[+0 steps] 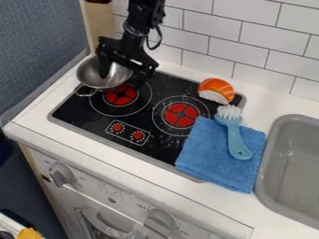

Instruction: Take the silver pot and put it in the middle of the lower edge of the stove

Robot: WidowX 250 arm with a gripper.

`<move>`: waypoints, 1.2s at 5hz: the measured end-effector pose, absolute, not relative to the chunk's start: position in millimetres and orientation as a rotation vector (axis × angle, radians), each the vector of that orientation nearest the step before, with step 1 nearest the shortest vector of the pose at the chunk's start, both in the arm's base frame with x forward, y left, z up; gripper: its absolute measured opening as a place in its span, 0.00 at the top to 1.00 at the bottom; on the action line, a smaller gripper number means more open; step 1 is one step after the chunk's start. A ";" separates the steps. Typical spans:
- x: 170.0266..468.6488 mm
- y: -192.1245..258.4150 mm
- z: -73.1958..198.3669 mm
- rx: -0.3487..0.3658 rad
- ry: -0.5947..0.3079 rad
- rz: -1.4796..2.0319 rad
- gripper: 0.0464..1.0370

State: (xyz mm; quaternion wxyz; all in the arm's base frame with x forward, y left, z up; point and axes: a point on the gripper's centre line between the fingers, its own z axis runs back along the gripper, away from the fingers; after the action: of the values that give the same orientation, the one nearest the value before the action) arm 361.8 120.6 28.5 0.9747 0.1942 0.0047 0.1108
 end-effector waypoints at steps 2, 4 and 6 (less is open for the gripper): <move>364.3 118.7 21.7 0.416 0.004 0.220 0.67; 361.2 118.4 23.6 0.444 0.025 0.219 0.97; 350.6 112.3 53.6 0.511 0.025 0.195 0.97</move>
State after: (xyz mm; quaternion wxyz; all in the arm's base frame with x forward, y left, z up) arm 350.6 112.3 53.6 0.9628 0.2522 0.0123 0.0963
